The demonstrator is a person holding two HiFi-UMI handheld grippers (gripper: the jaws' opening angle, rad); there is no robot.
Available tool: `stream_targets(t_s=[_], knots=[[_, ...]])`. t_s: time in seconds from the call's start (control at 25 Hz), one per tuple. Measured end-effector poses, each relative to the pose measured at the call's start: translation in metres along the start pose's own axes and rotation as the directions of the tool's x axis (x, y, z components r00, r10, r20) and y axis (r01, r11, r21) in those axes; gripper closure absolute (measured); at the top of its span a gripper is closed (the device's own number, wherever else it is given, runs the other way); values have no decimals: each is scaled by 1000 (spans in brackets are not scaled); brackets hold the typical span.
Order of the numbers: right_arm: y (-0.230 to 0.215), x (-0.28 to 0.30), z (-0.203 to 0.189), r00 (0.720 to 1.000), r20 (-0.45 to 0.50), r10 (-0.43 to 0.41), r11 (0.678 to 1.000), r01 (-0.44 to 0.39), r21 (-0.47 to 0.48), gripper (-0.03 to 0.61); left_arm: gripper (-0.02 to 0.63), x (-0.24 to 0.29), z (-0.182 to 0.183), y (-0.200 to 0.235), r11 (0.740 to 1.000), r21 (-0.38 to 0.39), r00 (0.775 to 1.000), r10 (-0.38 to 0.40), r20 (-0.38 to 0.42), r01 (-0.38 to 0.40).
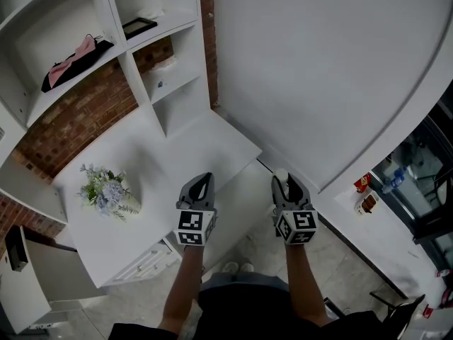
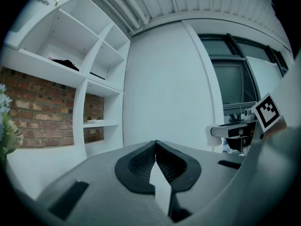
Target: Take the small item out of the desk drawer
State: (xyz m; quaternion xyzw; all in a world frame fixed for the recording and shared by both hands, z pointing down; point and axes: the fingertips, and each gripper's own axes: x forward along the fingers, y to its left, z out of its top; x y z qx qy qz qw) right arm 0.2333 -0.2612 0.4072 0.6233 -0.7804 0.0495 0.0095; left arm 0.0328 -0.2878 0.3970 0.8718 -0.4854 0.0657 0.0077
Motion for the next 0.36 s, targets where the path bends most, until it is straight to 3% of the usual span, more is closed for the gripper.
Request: stream_targets(t_s=[0.36], knots=[[-3,0,-1,1000,3,1,1000,-1,12,433,604,-1,-2,0,1000,0,1000,14,-11,-14]])
